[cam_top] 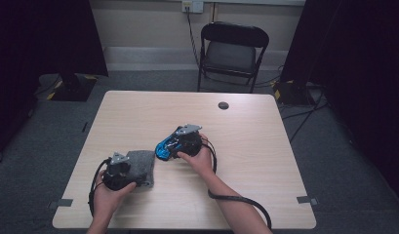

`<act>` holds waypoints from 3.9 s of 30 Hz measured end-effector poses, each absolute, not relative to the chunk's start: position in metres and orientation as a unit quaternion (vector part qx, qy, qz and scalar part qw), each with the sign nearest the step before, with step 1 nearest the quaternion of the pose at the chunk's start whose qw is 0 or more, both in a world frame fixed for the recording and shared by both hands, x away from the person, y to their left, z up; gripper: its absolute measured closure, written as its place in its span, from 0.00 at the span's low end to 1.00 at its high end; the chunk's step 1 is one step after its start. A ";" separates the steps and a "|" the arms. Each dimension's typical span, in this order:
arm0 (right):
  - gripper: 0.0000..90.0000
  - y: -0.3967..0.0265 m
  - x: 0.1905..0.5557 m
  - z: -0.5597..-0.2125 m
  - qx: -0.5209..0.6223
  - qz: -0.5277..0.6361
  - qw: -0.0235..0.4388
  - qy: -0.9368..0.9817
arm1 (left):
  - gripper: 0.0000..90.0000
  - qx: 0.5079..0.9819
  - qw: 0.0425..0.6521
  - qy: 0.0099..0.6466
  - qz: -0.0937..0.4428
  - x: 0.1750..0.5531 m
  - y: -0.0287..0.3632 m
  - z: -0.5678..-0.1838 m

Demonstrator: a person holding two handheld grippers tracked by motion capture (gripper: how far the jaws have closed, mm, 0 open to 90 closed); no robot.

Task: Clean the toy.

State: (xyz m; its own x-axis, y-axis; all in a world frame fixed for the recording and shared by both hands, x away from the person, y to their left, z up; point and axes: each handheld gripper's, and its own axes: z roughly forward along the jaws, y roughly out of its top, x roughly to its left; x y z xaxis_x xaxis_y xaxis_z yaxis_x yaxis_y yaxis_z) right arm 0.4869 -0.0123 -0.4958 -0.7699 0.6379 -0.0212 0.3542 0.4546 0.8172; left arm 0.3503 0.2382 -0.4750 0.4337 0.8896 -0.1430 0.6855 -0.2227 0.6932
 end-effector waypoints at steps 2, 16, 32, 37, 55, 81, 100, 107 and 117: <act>0.10 -0.015 0.488 -0.499 0.294 0.442 0.165 0.831 | 0.25 0.767 0.356 0.515 0.142 0.351 0.239 -0.476; 0.09 -0.016 0.489 -0.502 0.290 0.450 0.166 0.829 | 0.21 0.768 0.330 0.526 0.154 0.349 0.235 -0.482; 0.09 -0.016 0.488 -0.502 0.290 0.450 0.166 0.828 | 0.67 0.770 0.305 0.534 0.172 0.354 0.239 -0.482; 0.09 -0.016 0.489 -0.502 0.290 0.450 0.166 0.828 | 0.78 0.745 0.313 0.561 0.177 0.376 0.237 -0.474; 0.09 -0.016 0.488 -0.502 0.290 0.450 0.166 0.828 | 0.81 0.792 0.308 0.523 0.062 0.374 0.196 -0.473; 0.10 -0.016 0.488 -0.502 0.290 0.450 0.166 0.828 | 0.80 0.836 0.323 0.444 0.013 0.355 0.149 -0.467; 0.10 -0.016 0.488 -0.502 0.292 0.450 0.166 0.827 | 0.80 0.801 0.374 0.465 0.051 0.356 0.197 -0.427; 0.10 -0.016 0.488 -0.502 0.291 0.450 0.166 0.828 | 0.80 0.783 0.394 0.475 0.078 0.358 0.214 -0.418; 0.10 -0.016 0.488 -0.502 0.291 0.450 0.167 0.828 | 0.80 0.751 0.403 0.509 0.121 0.373 0.233 -0.434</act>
State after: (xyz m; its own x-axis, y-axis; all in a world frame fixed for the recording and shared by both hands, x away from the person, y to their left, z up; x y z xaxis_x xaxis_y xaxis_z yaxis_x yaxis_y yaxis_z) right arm 0.4882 -0.0160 -0.5021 -0.7756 0.6311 -0.0146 0.3312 0.4266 0.8416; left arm 0.3725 0.2333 -0.4341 0.4529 0.8620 -0.2276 0.6670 -0.1582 0.7281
